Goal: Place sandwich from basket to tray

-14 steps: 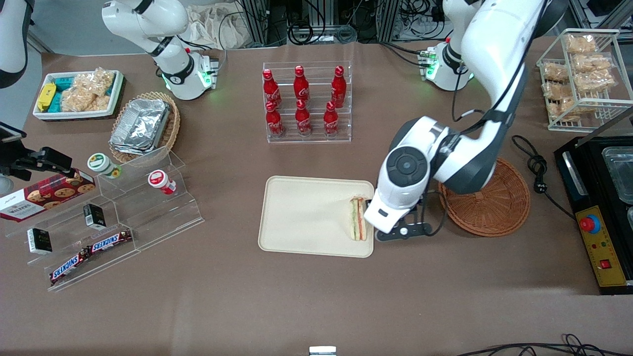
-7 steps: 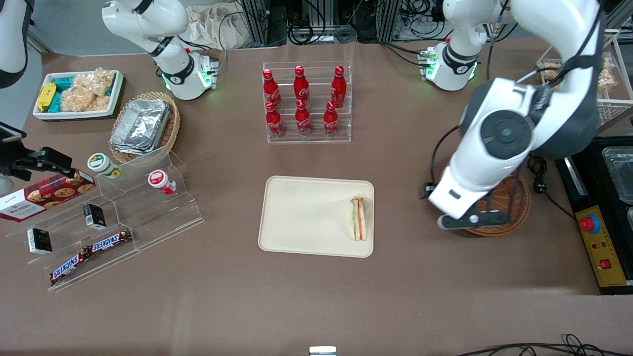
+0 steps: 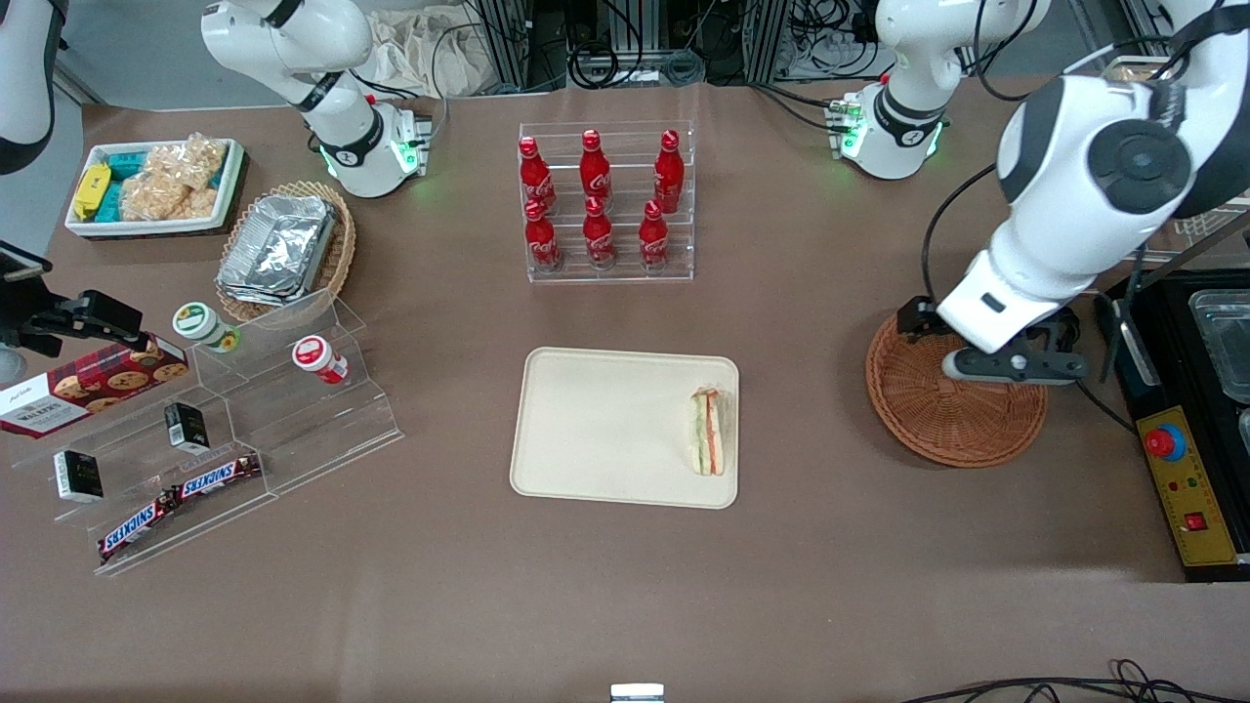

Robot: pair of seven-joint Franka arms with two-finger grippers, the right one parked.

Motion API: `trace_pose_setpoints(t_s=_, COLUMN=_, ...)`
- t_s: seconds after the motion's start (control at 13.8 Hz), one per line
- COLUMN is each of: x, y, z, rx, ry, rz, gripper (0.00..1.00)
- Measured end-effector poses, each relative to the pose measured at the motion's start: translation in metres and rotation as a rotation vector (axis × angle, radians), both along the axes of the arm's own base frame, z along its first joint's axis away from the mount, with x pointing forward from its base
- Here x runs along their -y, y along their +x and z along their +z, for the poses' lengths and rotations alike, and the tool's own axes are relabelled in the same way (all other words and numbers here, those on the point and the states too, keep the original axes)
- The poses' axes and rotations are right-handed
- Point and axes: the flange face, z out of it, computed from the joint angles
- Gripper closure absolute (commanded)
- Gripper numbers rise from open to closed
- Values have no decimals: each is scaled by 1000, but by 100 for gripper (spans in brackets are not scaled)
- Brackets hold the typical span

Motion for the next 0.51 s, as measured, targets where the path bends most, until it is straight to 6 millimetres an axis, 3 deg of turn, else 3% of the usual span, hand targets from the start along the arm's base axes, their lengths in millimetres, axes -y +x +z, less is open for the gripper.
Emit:
trace_pose_setpoints(t_s=0.15, x=-37, y=4, z=10, rx=7, ry=-51, rz=-6, gripper=0)
trace_pose_setpoints(t_s=0.36, x=-107, y=15, z=30, rx=-12, ry=-94, rz=33, gripper=1)
trace_pose_setpoints(t_s=0.51, x=-126, y=23, z=40, rx=-44, ry=-109, rz=52, gripper=0)
